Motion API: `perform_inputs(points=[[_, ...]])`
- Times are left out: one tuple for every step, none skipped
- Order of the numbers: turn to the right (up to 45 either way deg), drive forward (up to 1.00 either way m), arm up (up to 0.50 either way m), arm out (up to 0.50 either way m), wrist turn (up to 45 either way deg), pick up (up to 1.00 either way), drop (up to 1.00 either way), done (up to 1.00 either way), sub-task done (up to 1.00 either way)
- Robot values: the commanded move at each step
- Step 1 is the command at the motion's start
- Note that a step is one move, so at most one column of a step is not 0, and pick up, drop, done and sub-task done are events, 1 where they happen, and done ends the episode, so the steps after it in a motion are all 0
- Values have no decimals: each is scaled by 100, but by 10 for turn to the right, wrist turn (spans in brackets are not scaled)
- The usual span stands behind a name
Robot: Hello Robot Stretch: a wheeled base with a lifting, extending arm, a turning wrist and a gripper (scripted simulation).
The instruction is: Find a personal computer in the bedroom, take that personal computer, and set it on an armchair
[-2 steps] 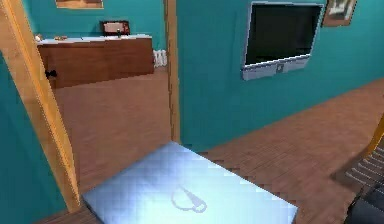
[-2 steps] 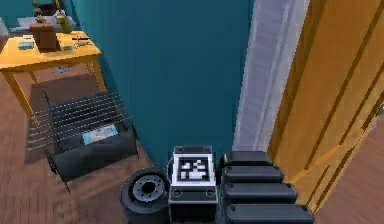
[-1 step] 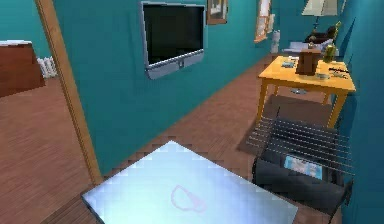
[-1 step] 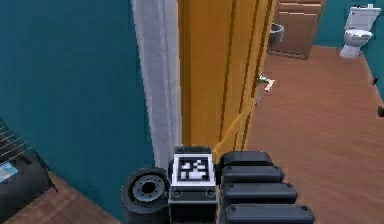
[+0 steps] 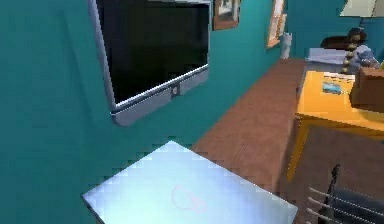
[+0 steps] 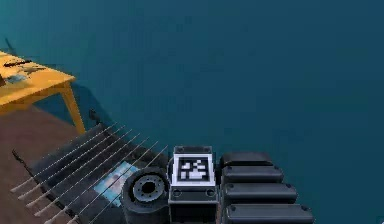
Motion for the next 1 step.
perform_inputs(points=[[180, 0, 0, 0, 0, 0, 0, 0, 0]])
